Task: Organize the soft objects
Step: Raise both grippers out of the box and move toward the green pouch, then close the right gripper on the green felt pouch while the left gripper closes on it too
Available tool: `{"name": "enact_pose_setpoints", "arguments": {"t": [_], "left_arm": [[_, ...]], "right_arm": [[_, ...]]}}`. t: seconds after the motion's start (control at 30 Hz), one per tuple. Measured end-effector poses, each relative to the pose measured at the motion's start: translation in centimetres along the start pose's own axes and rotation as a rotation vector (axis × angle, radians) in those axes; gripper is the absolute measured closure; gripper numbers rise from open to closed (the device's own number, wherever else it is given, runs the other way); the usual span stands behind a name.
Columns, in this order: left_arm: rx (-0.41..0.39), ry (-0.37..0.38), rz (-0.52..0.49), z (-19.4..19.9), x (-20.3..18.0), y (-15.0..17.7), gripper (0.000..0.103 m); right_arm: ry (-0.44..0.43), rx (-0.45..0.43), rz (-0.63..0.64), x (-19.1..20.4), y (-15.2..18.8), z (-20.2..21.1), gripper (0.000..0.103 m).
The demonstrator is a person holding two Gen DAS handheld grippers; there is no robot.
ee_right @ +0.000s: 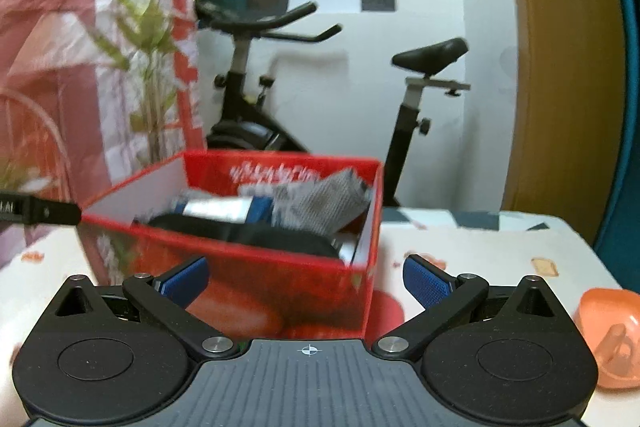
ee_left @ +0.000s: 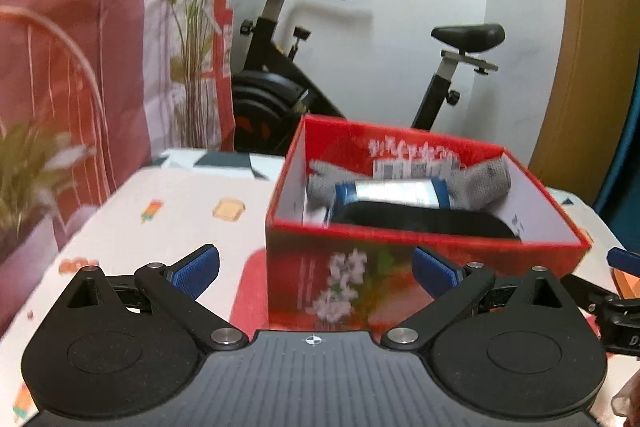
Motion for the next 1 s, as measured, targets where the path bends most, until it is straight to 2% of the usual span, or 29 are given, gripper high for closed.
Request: {"name": "enact_pose_setpoints", "arguments": {"t": [0.23, 0.33, 0.4, 0.53, 0.73, 0.83, 1.0], "left_arm": [[0.076, 0.001, 0.034, -0.1, 0.2, 3.2, 0.0], [0.102, 0.004, 0.035, -0.6, 0.2, 4.0, 0.0], [0.112, 0.009, 0.035, -0.9, 0.2, 4.2, 0.0], [0.124, 0.029, 0.034, -1.3, 0.1, 4.8, 0.001], [0.145, 0.069, 0.058, -1.8, -0.2, 5.3, 0.011], [0.149, 0.091, 0.069, -2.0, -0.4, 5.4, 0.013], [0.169, 0.134, 0.09, -2.0, -0.8, 5.9, 0.017]], "right_arm": [[-0.032, 0.068, -0.012, 0.2, 3.5, 0.4, 0.002], [-0.042, 0.105, -0.025, 0.2, 4.9, 0.1, 0.008], [-0.051, 0.134, -0.022, 0.3, 5.7, -0.5, 0.017], [-0.066, 0.186, -0.03, 0.2, 7.0, -1.6, 0.021], [-0.09, 0.218, -0.023, 0.5, 7.9, -3.1, 0.023], [-0.109, 0.238, -0.032, 0.7, 7.9, -3.9, 0.047], [-0.19, 0.255, -0.016, 1.9, 8.1, -3.5, 0.048]]}}
Point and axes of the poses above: each gripper's, at about its wrist camera, not at the fingertips, and z roughly against the way its jaws point, x to its left, y to its underside, the point moved 1 cm from there along -z, roughly the way its jaws point, and after that the axes turned 11 degrees about -x, right-handed, at the moved point
